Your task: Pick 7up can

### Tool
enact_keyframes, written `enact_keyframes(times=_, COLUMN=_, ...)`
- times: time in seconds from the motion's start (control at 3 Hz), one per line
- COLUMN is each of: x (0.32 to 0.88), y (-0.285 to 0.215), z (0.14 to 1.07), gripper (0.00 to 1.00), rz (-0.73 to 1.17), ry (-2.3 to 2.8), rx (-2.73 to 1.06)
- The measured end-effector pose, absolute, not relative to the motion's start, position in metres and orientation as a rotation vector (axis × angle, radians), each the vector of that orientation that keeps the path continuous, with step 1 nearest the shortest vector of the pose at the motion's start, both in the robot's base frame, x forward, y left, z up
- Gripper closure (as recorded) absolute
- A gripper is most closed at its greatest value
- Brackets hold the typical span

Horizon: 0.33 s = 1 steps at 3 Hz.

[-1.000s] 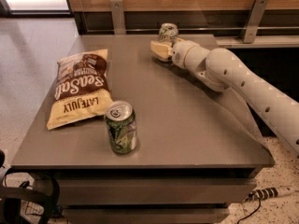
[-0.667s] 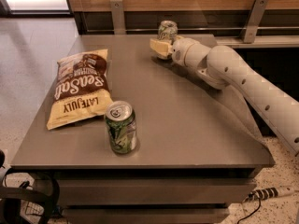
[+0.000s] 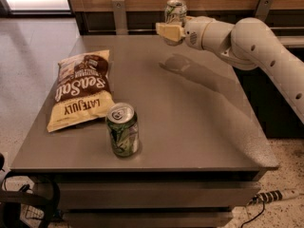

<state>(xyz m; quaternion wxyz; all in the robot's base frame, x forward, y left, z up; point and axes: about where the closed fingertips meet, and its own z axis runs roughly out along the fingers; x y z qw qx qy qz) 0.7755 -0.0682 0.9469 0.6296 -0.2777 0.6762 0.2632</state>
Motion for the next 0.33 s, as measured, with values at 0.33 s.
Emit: enact_keyframes(times=0.33, x=0.75, y=-0.0589, z=0.9699, gripper=1.0, rz=0.59, ry=1.541, rx=-0.71)
